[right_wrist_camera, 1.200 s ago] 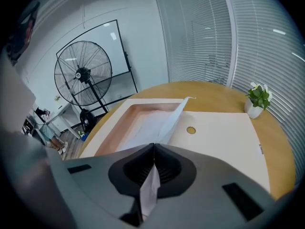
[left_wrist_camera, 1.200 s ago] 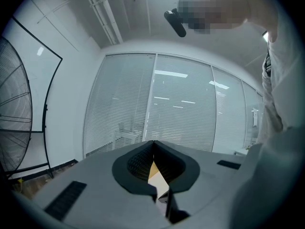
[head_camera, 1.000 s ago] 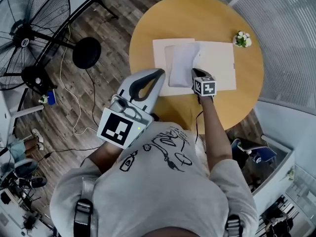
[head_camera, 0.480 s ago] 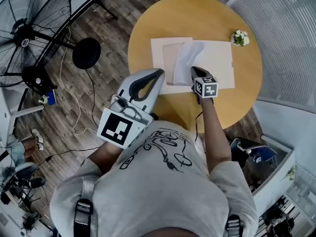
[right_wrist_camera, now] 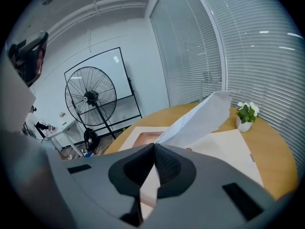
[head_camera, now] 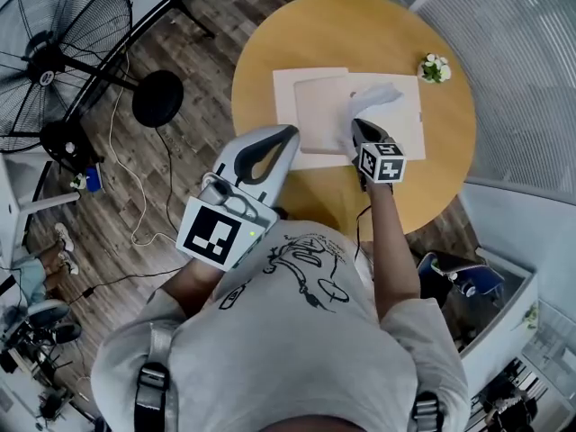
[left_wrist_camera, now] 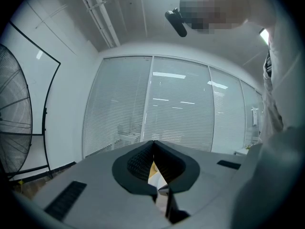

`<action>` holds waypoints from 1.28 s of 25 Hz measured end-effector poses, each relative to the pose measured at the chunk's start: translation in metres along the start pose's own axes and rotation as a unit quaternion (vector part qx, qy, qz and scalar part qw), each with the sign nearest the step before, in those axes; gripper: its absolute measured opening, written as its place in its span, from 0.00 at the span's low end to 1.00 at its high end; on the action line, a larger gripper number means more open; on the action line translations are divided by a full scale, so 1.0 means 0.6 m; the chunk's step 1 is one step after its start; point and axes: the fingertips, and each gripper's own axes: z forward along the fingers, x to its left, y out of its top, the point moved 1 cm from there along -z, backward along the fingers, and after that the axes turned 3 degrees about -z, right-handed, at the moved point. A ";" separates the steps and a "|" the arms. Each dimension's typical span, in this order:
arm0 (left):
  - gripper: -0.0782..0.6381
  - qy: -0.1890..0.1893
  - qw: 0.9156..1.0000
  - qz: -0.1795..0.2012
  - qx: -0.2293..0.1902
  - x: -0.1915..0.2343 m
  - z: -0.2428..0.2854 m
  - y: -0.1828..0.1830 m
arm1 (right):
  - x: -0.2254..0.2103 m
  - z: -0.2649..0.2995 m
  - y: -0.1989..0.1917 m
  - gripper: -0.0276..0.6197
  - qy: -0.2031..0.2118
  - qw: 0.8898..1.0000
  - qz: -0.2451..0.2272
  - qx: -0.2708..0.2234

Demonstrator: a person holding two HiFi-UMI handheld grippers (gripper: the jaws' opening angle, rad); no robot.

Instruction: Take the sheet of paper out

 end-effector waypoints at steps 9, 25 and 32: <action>0.14 -0.003 1.000 0.015 0.027 -0.022 -0.004 -0.011 | 0.009 -0.061 0.034 0.06 -0.001 0.999 -0.006 -0.039; 0.14 -0.005 1.000 0.020 0.021 -0.055 0.008 -0.002 | 0.033 -0.167 0.111 0.06 0.004 0.994 -0.033 -0.101; 0.14 -0.004 1.000 0.011 0.004 -0.052 0.010 0.004 | 0.056 -0.220 0.142 0.06 -0.002 0.991 -0.043 -0.125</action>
